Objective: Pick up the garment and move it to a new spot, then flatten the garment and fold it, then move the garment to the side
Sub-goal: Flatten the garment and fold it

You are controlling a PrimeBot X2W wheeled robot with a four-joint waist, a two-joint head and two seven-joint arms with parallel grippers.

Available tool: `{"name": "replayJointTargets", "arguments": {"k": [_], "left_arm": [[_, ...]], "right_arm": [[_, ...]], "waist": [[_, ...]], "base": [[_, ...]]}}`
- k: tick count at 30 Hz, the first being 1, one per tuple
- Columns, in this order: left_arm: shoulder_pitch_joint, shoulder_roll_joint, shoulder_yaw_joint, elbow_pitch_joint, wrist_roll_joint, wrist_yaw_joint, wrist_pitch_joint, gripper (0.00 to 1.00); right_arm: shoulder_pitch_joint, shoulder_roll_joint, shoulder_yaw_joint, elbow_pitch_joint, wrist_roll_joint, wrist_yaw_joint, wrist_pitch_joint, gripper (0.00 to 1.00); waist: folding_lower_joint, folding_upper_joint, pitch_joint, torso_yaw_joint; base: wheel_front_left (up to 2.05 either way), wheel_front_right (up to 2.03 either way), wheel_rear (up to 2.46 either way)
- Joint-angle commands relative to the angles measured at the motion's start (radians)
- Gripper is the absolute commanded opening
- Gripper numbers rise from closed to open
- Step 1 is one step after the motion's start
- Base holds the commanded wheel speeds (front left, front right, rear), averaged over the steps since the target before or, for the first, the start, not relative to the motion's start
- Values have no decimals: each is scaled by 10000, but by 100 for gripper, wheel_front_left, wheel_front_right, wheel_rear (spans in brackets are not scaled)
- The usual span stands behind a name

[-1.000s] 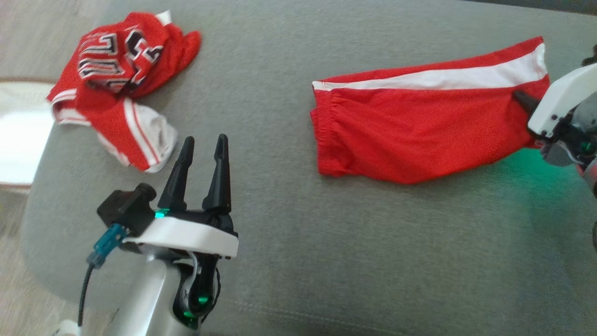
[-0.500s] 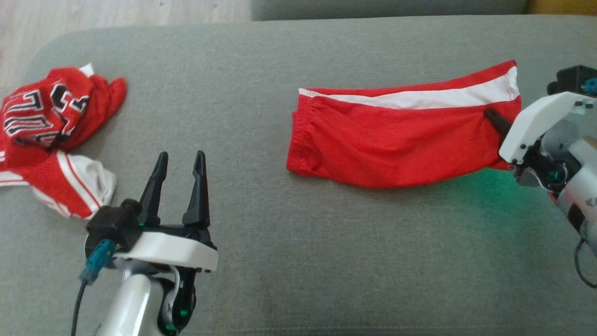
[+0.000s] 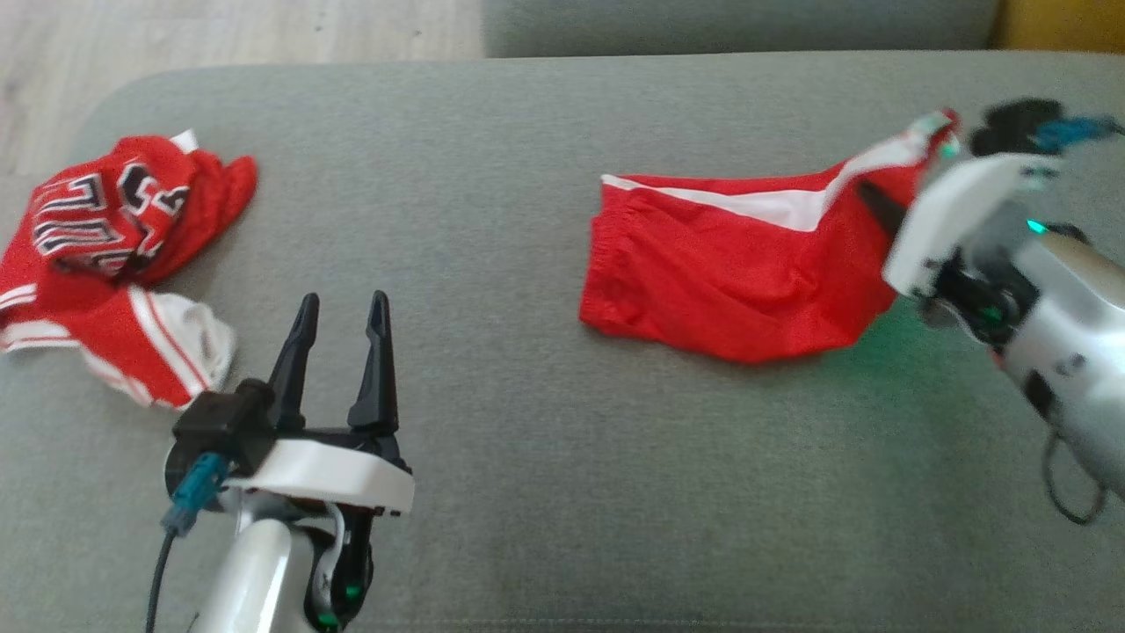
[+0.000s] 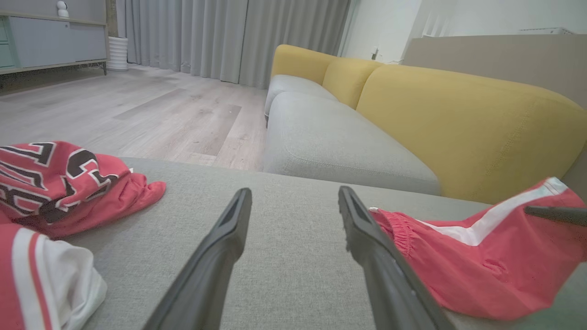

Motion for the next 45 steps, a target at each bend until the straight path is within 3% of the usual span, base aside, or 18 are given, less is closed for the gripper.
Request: {"name": "replayJointTargets", "arguments": {"k": [1,12,22,23,24,25,34,40,45], "left_arm": [[-96,21,348,-277,54,-41,-61,100],[-140,-200,152,2,-21,-231,-61,100],[-372,-254,-99,71,-53,-211,-61,100],[-388,-255,-111,70,-60,-201,-61,100],[-398,-257,-108,66,-67,-187,-61,100],[-406,-258,-102,67,-72,-177,-61,100],[-416,-262,153,57,-20,-141,-61,100],[-375,-260,522,-43,129,-151,-61,100],[-293,-260,703,-142,231,-190,-61,100]], "right_arm": [[-342,54,-34,-155,-65,-7,-10,0],[-595,1585,100,1157,-228,-7,940,0],[-680,2318,150,2094,-451,-7,1008,0],[-695,2365,150,2136,-460,-7,944,14],[-713,2420,135,2150,-459,-7,839,45],[-732,2471,97,2148,-440,-7,703,100],[-738,2413,-179,646,-230,-7,-510,100],[-591,1594,-478,-862,-125,-7,-1830,100],[-431,834,-527,-1159,-374,-7,-2838,100]], "waist": [[0,-1,-18,155],[0,-1,95,1620],[0,-1,453,2087],[0,-1,481,2077],[0,-1,504,2043],[0,-1,529,1994],[0,-1,386,968],[0,-1,204,130],[0,-1,102,-306]], "base": [[0,0,0],[0,0,0],[0,0,0],[0,0,0],[0,0,0],[0,0,0],[0,0,0],[0,0,0],[0,0,0]]}}
